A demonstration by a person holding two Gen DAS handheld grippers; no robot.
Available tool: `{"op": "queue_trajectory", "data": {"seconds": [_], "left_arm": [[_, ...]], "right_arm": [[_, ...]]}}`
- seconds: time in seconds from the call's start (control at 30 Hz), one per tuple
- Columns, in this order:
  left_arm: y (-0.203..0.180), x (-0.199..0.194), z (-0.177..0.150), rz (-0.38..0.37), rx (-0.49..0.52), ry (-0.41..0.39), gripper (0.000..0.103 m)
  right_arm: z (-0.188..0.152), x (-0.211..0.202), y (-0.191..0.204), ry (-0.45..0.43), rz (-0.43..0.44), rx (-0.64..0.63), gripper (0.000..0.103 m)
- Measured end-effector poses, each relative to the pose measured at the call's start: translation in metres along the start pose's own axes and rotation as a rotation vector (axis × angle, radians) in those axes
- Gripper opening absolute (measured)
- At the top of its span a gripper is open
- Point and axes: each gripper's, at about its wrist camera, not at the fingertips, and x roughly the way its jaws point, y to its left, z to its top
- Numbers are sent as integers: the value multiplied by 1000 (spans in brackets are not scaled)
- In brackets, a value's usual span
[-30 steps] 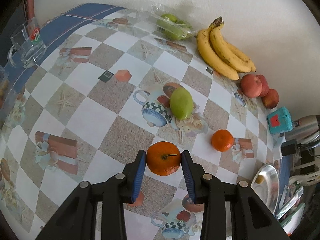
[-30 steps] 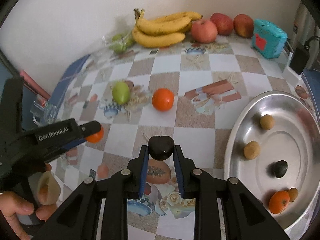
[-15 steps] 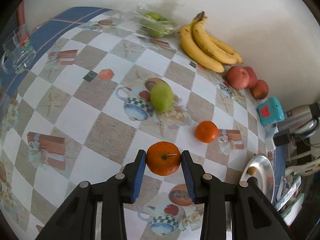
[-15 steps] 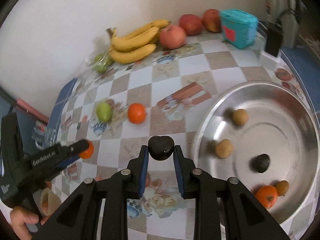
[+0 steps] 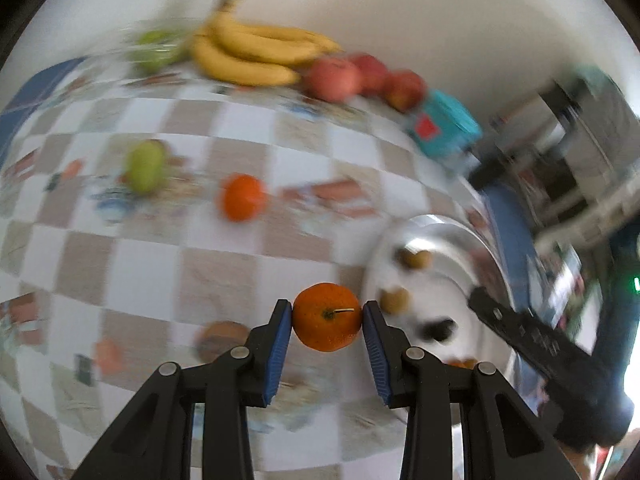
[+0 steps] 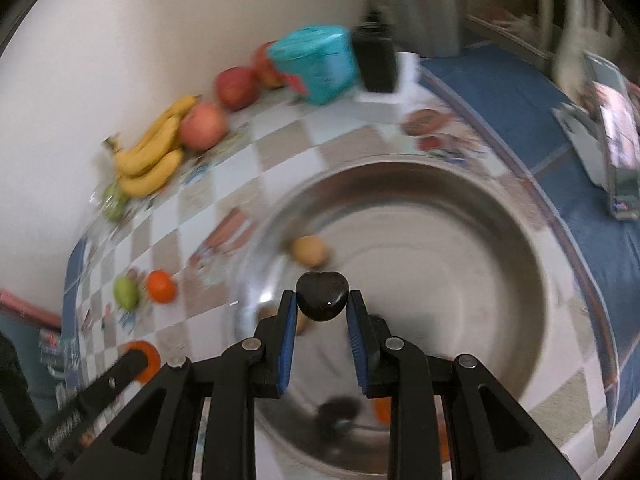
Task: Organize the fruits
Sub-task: 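Carry the orange and dark plum with both grippers over the steel basin, then open both grippers to drop the orange and plum into the basin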
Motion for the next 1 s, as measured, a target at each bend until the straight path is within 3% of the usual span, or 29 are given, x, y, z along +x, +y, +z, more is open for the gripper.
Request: {"op": "queue_trajectory", "data": {"seconds": [0.1,0.27,0.77,0.87,1.0], "left_arm": [[-25,10,-9,-47,66,33,39],[-51,20,-18,-45,154,33,39],[-64,33,-22,-21,222,31,41],[-65,33,-22,-12,229,28,59],[-66,30,-22,-9,234,17,60]], "right_arm": [[2,-5,-16,-21,-27,37,26],[3,-8,-32,-37,-51,91,27],[-4,10,-24,26,-100,74,29],[-4,10,-22,26,-115,69,41],[-3,9,-19,22,-119,65,45]]}}
